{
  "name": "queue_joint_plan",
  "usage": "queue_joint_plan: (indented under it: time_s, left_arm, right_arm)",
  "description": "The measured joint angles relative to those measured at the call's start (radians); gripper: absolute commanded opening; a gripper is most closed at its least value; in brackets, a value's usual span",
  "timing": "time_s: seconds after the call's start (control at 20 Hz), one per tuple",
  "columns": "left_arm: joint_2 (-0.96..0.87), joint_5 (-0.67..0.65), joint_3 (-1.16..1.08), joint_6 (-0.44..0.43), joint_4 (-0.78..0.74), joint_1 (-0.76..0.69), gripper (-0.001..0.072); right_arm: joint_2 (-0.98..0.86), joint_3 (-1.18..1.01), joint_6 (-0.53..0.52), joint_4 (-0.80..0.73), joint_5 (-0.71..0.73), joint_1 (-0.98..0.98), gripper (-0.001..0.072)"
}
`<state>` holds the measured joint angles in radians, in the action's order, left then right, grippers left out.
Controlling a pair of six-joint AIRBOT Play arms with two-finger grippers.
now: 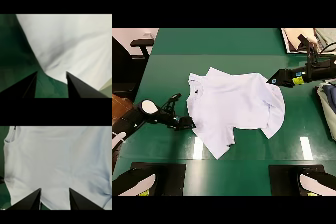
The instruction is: Fold the shirts.
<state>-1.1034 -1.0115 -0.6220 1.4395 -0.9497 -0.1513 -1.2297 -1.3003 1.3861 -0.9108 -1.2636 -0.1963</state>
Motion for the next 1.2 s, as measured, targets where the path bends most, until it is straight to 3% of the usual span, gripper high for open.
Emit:
queue_joint_plan:
  time_s: [0.2, 0.25, 0.3, 0.35, 0.55, 0.6, 0.7, 0.85, 0.95, 1.15, 1.2]
  left_arm:
    - [0.008, 0.076, 0.039, 0.0, 0.061, -0.056, 0.042]
    - [0.008, 0.095, 0.043, 0.0, 0.069, -0.068, 0.0253]
    - [0.009, 0.11, 0.045, 0.003, 0.073, -0.075, 0.0039]
    - [0.01, 0.124, 0.047, 0.006, 0.076, -0.079, 0.0021]
    - [0.011, 0.144, 0.027, 0.015, 0.066, -0.09, 0.0021]
    - [0.011, 0.143, 0.016, 0.016, 0.06, -0.091, 0.0021]
    - [0.011, 0.141, -0.01, 0.018, 0.052, -0.092, 0.0021]
    - [0.011, 0.138, -0.045, 0.018, 0.045, -0.093, 0.0021]
    - [0.011, 0.138, -0.056, 0.019, 0.043, -0.093, 0.0021]
    - [0.011, 0.137, -0.066, 0.019, 0.042, -0.093, 0.0021]
    - [0.011, 0.137, -0.067, 0.019, 0.042, -0.093, 0.0021]
  right_arm:
    - [0.059, 0.06, 0.0, 0.001, 0.021, 0.001, 0.0406]
    - [0.075, 0.079, 0.0, 0.0, 0.024, 0.006, 0.0406]
    - [0.091, 0.101, 0.0, -0.001, 0.026, 0.014, 0.0407]
    - [0.108, 0.128, 0.0, -0.002, 0.026, 0.028, 0.0406]
    - [0.193, 0.308, 0.0, -0.008, -0.01, 0.155, 0.0417]
    - [0.214, 0.365, 0.0, -0.008, -0.023, 0.198, 0.0501]
    - [0.25, 0.488, 0.002, -0.008, -0.059, 0.286, 0.0526]
    - [0.272, 0.659, 0.025, -0.008, -0.091, 0.376, 0.0502]
    - [0.263, 0.741, 0.045, -0.002, -0.087, 0.39, 0.0438]
    - [0.204, 0.816, 0.1, 0.002, -0.015, 0.297, 0.0427]
    - [0.186, 0.819, 0.114, 0.003, 0.008, 0.263, 0.0388]
